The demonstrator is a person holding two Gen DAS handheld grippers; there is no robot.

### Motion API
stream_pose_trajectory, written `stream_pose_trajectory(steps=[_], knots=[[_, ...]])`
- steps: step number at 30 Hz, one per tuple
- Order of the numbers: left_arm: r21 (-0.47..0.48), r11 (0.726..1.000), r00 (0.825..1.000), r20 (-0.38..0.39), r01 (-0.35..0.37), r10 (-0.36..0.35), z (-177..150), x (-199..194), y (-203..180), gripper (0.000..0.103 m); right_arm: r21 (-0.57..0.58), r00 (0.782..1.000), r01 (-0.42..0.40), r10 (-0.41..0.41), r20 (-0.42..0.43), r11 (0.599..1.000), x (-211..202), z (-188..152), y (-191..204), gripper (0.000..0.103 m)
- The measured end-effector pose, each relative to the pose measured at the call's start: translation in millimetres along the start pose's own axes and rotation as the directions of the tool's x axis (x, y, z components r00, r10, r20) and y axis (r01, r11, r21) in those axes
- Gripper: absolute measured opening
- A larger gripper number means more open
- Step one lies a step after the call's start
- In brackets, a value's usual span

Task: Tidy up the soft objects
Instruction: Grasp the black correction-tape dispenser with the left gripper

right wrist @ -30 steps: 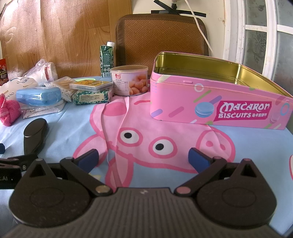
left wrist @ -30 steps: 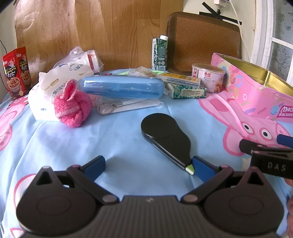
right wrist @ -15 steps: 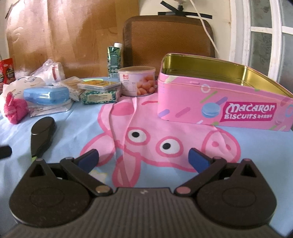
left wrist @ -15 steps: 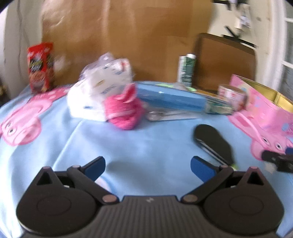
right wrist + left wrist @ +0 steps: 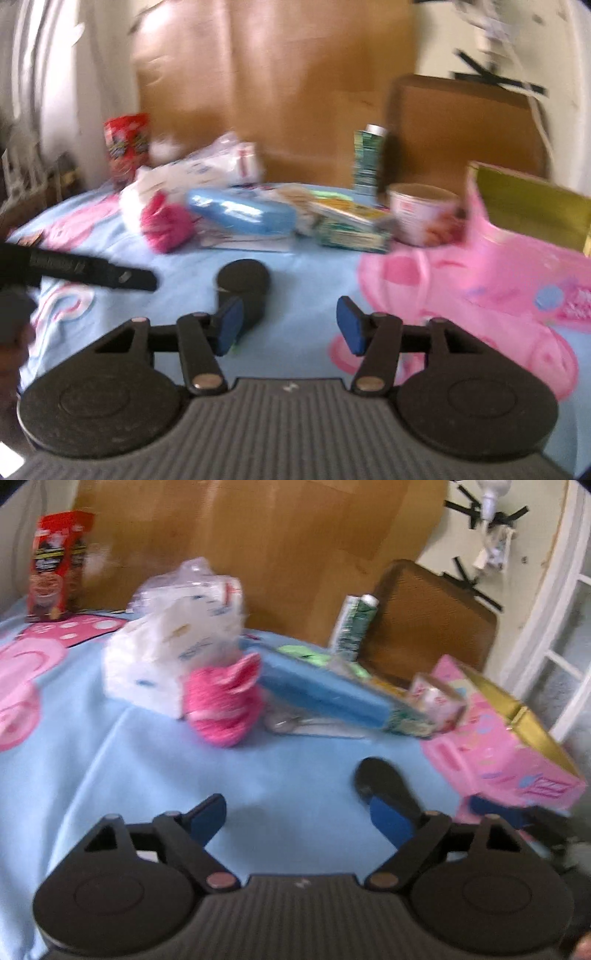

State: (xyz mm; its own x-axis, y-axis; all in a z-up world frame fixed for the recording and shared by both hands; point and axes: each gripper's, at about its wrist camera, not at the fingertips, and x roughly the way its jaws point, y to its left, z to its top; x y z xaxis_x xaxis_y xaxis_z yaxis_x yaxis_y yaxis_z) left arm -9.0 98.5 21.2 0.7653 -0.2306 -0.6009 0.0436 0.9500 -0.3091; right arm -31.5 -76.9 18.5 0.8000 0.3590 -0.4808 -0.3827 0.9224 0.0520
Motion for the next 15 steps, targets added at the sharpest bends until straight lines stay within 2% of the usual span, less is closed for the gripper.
stream_pose_trajectory(steps=[3, 5, 6, 8, 11, 15], knots=[[-0.023, 0.997, 0.996, -0.053, 0.075, -0.076, 11.4, 13.7, -9.8, 0.075, -0.043, 0.998, -0.047, 0.045, -0.048, 0.998, 14.3, 3.3, 7.7, 0.059], [-0.025, 0.992, 0.987, -0.106, 0.123, -0.125, 15.5, 29.8, -20.5, 0.068, -0.044, 0.993, -0.065, 0.06, -0.1, 0.997, 30.2, 3.0, 11.9, 0.059], [-0.028, 0.991, 0.98, -0.147, 0.132, -0.135, 15.5, 41.2, -27.3, 0.062, -0.038, 0.992, -0.068, 0.064, -0.112, 0.997, 35.1, 1.3, 12.6, 0.053], [0.013, 0.992, 0.982, -0.142, 0.127, -0.124, 13.1, 49.4, -43.7, 0.051, -0.049, 0.994, -0.072, 0.067, -0.083, 0.996, 32.7, 0.0, 15.0, 0.038], [0.052, 0.984, 0.972, -0.172, 0.172, -0.16, 11.7, 56.8, -69.2, 0.047, -0.028, 0.995, -0.073, 0.071, -0.067, 0.997, 24.5, -3.1, 13.9, 0.037], [0.16, 0.96, 0.968, -0.14, 0.229, -0.207, 20.1, 57.0, -112.6, 0.047, -0.036, 0.999, 0.035, -0.034, 0.02, 0.999, 3.8, -10.1, 2.6, 0.037]])
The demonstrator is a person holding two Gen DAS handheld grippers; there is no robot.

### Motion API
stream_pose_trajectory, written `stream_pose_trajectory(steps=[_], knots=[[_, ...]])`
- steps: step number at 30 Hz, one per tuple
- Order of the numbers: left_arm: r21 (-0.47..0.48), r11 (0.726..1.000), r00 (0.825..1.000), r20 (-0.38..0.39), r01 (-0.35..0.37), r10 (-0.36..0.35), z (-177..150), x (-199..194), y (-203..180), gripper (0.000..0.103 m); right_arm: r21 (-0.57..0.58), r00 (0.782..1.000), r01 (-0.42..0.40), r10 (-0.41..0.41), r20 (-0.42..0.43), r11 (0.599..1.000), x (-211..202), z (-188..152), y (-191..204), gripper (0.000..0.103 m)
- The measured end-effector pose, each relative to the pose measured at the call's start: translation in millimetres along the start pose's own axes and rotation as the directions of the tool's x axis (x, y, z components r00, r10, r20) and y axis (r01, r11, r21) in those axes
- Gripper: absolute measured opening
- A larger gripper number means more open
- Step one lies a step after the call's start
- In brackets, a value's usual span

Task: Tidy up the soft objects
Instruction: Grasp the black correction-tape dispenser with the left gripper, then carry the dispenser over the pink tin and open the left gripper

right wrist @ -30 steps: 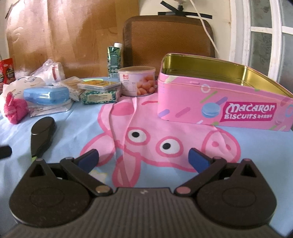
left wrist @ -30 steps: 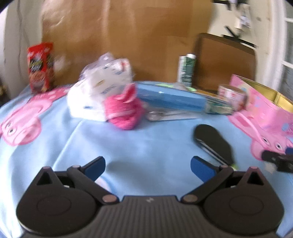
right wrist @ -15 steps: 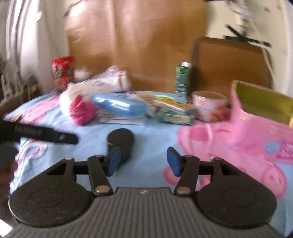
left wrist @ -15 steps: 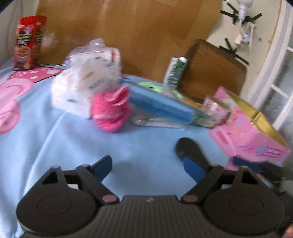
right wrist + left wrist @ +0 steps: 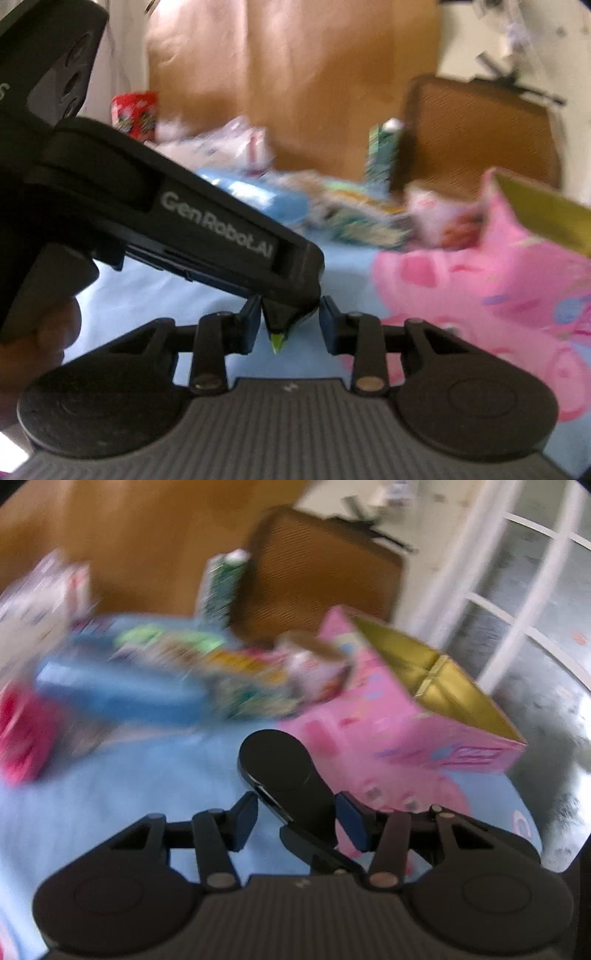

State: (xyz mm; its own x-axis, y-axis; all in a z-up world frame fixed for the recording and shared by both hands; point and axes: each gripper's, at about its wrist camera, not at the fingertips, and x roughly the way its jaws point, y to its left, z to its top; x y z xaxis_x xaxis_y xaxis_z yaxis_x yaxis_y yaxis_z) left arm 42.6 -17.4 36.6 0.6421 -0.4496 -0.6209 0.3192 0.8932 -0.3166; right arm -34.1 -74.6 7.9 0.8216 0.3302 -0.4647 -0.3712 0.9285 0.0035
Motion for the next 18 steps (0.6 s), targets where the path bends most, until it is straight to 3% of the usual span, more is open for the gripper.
stream_pose_trajectory(steps=[4, 9, 13, 16, 18], knots=[[0.081, 0.994, 0.997, 0.022, 0.077, -0.079, 32.7, 18.2, -42.1, 0.047, 0.053, 0.989, 0.104, -0.109, 0.098, 0.993, -22.5, 6.8, -31.7, 0.037], [0.181, 0.972, 0.988, 0.019, 0.15, -0.156, 73.0, 64.5, -102.6, 0.046, 0.135, 0.953, 0.236, -0.256, 0.164, 0.962, -34.9, 20.9, -86.8, 0.037], [0.229, 0.959, 0.986, -0.004, 0.165, -0.168, 85.3, 106.3, -140.5, 0.046, 0.205, 0.923, 0.324, -0.356, 0.143, 0.924, -34.9, 18.8, -135.4, 0.037], [0.235, 0.96, 0.988, -0.02, 0.152, -0.151, 84.5, 130.5, -153.0, 0.046, 0.238, 0.905, 0.38, -0.413, 0.103, 0.894, -26.8, 12.8, -160.6, 0.031], [0.218, 0.965, 0.99, -0.031, 0.144, -0.141, 83.7, 135.7, -152.1, 0.048, 0.259, 0.903, 0.393, -0.424, 0.076, 0.882, -20.8, 8.5, -173.0, 0.032]])
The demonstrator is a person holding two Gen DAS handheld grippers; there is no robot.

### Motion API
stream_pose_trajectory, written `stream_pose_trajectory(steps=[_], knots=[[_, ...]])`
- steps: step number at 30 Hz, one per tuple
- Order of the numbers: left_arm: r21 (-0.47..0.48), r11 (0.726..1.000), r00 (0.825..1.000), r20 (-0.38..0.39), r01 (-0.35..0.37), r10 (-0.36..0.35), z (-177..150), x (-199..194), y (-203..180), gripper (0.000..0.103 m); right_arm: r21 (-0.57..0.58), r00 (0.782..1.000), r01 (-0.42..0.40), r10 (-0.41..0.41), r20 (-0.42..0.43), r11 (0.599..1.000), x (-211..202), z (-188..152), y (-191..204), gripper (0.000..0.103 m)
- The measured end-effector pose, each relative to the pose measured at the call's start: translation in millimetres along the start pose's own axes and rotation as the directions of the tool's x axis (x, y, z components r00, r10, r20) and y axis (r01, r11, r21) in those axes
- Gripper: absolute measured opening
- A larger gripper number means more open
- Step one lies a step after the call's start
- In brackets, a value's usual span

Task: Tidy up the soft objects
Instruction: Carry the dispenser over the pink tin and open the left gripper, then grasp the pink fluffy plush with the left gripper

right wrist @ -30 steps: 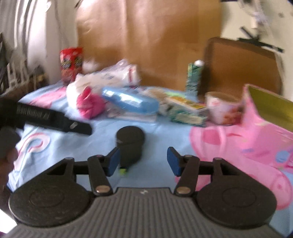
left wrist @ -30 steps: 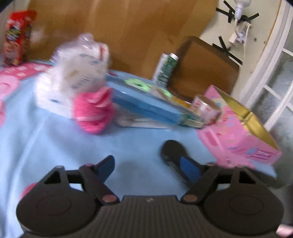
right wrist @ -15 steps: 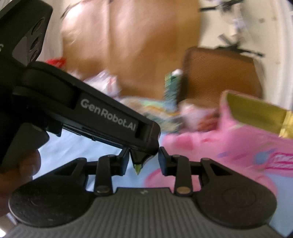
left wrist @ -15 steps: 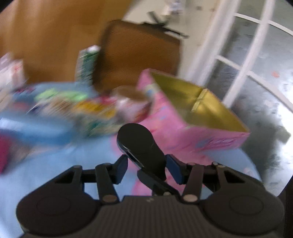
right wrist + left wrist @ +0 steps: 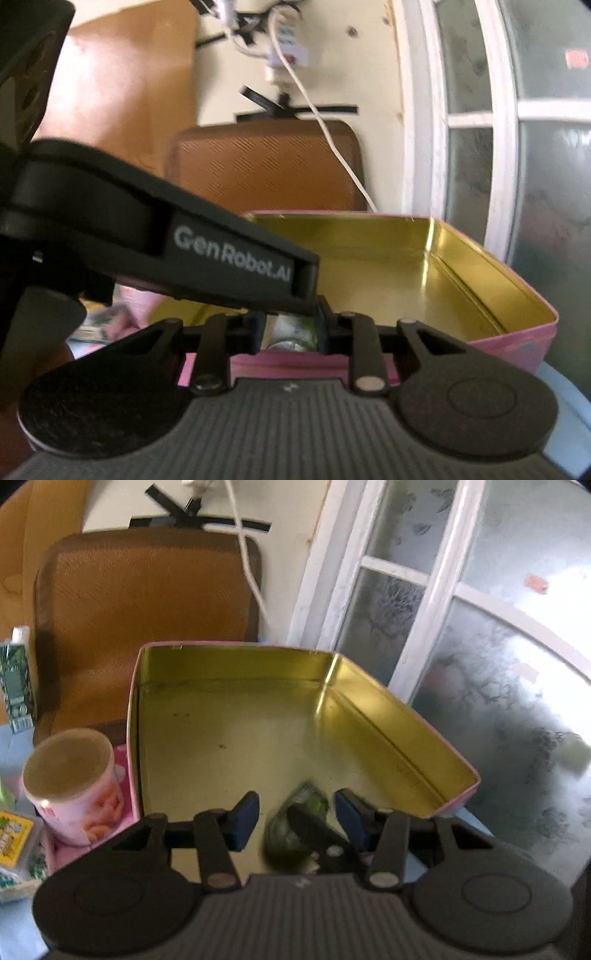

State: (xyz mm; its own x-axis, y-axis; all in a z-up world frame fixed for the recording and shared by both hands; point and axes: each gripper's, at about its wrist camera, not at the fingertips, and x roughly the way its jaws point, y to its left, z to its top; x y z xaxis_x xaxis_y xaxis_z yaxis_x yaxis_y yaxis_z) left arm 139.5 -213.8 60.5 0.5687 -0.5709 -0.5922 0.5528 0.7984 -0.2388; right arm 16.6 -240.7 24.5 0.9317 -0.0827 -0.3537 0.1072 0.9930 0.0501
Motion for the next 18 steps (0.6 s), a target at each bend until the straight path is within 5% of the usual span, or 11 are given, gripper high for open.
stream_pose_trajectory(steps=[8, 13, 18], knots=[[-0.022, 1.0, 0.985, 0.172, -0.007, 0.01, -30.3, -86.9, 39.1, 0.057, 0.099, 0.994, -0.037, 0.027, 0.101, 0.994, -25.8, -11.9, 5.2, 0.042], [-0.061, 0.974, 0.944, 0.239, -0.218, 0.226, -95.1, -160.9, 93.0, 0.06, 0.075, 0.981, -0.169, 0.16, 0.112, 0.983, -45.3, -25.1, 46.4, 0.045], [-0.229, 0.895, 0.879, 0.205, -0.384, 0.43, -159.7, -226.0, 159.3, 0.061, -0.066, 0.943, -0.329, 0.331, 0.028, 0.942, -45.7, -30.0, 109.3, 0.045]])
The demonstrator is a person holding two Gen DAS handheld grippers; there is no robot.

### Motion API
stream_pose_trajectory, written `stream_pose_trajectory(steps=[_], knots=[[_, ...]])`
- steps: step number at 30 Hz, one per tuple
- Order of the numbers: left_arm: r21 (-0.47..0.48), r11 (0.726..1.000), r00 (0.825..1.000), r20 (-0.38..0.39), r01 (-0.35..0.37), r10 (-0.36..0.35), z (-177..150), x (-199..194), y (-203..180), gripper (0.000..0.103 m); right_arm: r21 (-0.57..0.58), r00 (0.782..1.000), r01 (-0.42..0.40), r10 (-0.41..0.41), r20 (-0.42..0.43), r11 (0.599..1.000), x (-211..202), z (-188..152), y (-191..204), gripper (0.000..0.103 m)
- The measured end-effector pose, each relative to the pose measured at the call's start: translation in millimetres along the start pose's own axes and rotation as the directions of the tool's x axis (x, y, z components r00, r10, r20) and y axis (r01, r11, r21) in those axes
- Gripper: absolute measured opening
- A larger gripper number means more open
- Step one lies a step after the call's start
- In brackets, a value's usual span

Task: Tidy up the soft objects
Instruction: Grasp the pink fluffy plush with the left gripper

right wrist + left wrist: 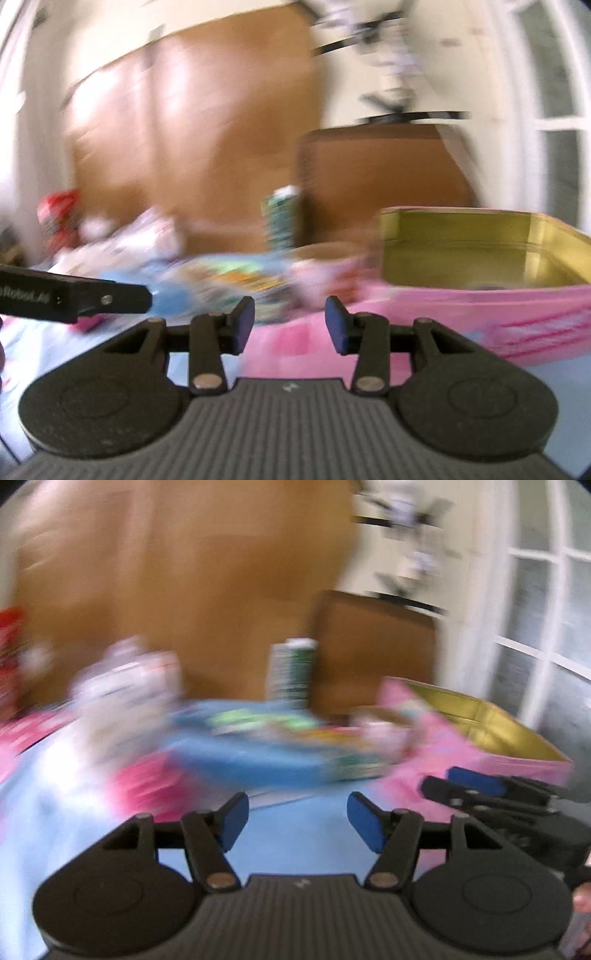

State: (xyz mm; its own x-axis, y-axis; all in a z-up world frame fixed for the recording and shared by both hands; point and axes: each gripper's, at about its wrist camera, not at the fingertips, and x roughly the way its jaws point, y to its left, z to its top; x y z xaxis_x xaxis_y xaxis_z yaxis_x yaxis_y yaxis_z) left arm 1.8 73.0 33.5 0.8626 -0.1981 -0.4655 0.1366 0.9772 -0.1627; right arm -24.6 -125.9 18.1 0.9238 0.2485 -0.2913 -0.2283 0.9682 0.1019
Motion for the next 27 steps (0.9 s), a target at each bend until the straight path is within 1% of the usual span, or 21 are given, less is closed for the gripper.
stream_pose_trajectory(steps=[1, 3, 5, 7, 9, 11, 12, 13, 14, 15, 16, 17, 18, 19, 20, 22, 24, 26, 27], knots=[[-0.044, 0.998, 0.999, 0.003, -0.038, 0.038, -2.9, -7.0, 18.3, 0.061, -0.016, 0.999, -0.044, 0.044, -0.023, 0.999, 5.9, 0.9, 11.0, 0.045], [-0.147, 0.983, 0.994, 0.004, -0.109, 0.111, -7.5, -19.6, 56.0, 0.061, -0.047, 0.988, -0.14, 0.137, -0.07, 0.989, 19.1, 6.8, 35.3, 0.045], [-0.246, 0.959, 0.989, 0.014, -0.138, 0.146, -8.7, -32.7, 87.0, 0.061, -0.09, 0.97, -0.231, 0.221, -0.105, 0.969, 33.3, 13.4, 61.8, 0.045], [-0.293, 0.944, 0.985, 0.039, -0.149, 0.167, -10.8, -47.8, 105.5, 0.061, -0.14, 0.949, -0.301, 0.282, -0.143, 0.943, 49.8, 19.1, 91.0, 0.046], [-0.3, 0.939, 0.98, 0.055, -0.168, 0.192, -12.8, -59.8, 115.4, 0.061, -0.179, 0.928, -0.351, 0.317, -0.193, 0.919, 68.5, 21.7, 119.0, 0.048], [-0.302, 0.938, 0.979, 0.059, -0.169, 0.195, -14.6, -66.2, 118.4, 0.061, -0.214, 0.914, -0.385, 0.339, -0.221, 0.898, 80.1, 16.4, 144.0, 0.062], [-0.305, 0.938, 0.979, 0.058, -0.166, 0.193, -17.1, -69.2, 121.2, 0.061, -0.243, 0.916, -0.383, 0.33, -0.229, 0.891, 88.3, 15.0, 156.5, 0.075], [-0.307, 0.938, 0.98, 0.057, -0.164, 0.19, -17.6, -70.1, 121.1, 0.062, -0.27, 0.923, -0.364, 0.308, -0.231, 0.891, 97.0, 13.9, 166.2, 0.079], [-0.308, 0.938, 0.982, 0.055, -0.157, 0.182, -19.9, -72.1, 122.9, 0.064, -0.293, 0.931, -0.343, 0.283, -0.229, 0.893, 105.1, 11.9, 174.6, 0.077], [-0.308, 0.939, 0.983, 0.053, -0.151, 0.175, -20.1, -71.3, 121.0, 0.065, -0.301, 0.933, -0.336, 0.27, -0.239, 0.893, 113.0, 10.2, 179.2, 0.062], [-0.304, 0.942, 0.985, 0.051, -0.142, 0.164, -20.3, -70.3, 118.7, 0.065, -0.287, 0.923, -0.347, 0.271, -0.272, 0.893, 120.4, 9.1, 181.4, 0.058], [-0.295, 0.947, 0.988, 0.047, -0.124, 0.144, -20.3, -66.5, 114.5, 0.065, -0.265, 0.922, -0.346, 0.273, -0.276, 0.9, 118.4, 9.3, 177.7, 0.058], [-0.287, 0.952, 0.991, 0.043, -0.107, 0.125, -20.8, -64.4, 110.7, 0.065, -0.255, 0.922, -0.347, 0.278, -0.27, 0.902, 112.0, 11.1, 175.7, 0.057], [-0.277, 0.957, 0.994, 0.039, -0.085, 0.1, -20.7, -60.7, 105.7, 0.065, -0.259, 0.917, -0.365, 0.296, -0.269, 0.894, 100.9, 11.9, 172.9, 0.057], [-0.267, 0.963, 0.998, 0.033, -0.049, 0.06, -20.3, -55.2, 98.8, 0.065, -0.279, 0.916, -0.374, 0.305, -0.26, 0.885, 87.9, 11.8, 169.5, 0.058], [-0.253, 0.967, 1.0, 0.023, 0.021, -0.016, -18.2, -46.0, 86.4, 0.065, -0.356, 0.927, -0.364, 0.297, -0.23, 0.86, 58.2, 5.4, 161.5, 0.058], [-0.226, 0.968, 0.994, 0.006, 0.109, -0.11, -15.9, -35.2, 67.9, 0.065, -0.429, 0.943, -0.327, 0.262, -0.205, 0.842, 33.0, -5.1, 147.4, 0.058], [-0.187, 0.965, 0.981, -0.016, 0.185, -0.191, -14.2, -25.6, 46.4, 0.065, -0.466, 0.96, -0.274, 0.208, -0.189, 0.841, 10.1, -17.6, 127.6, 0.059], [-0.167, 0.96, 0.972, -0.031, 0.226, -0.234, -13.1, -20.4, 33.9, 0.065, -0.47, 0.967, -0.244, 0.176, -0.185, 0.848, 1.3, -22.5, 116.7, 0.059]])
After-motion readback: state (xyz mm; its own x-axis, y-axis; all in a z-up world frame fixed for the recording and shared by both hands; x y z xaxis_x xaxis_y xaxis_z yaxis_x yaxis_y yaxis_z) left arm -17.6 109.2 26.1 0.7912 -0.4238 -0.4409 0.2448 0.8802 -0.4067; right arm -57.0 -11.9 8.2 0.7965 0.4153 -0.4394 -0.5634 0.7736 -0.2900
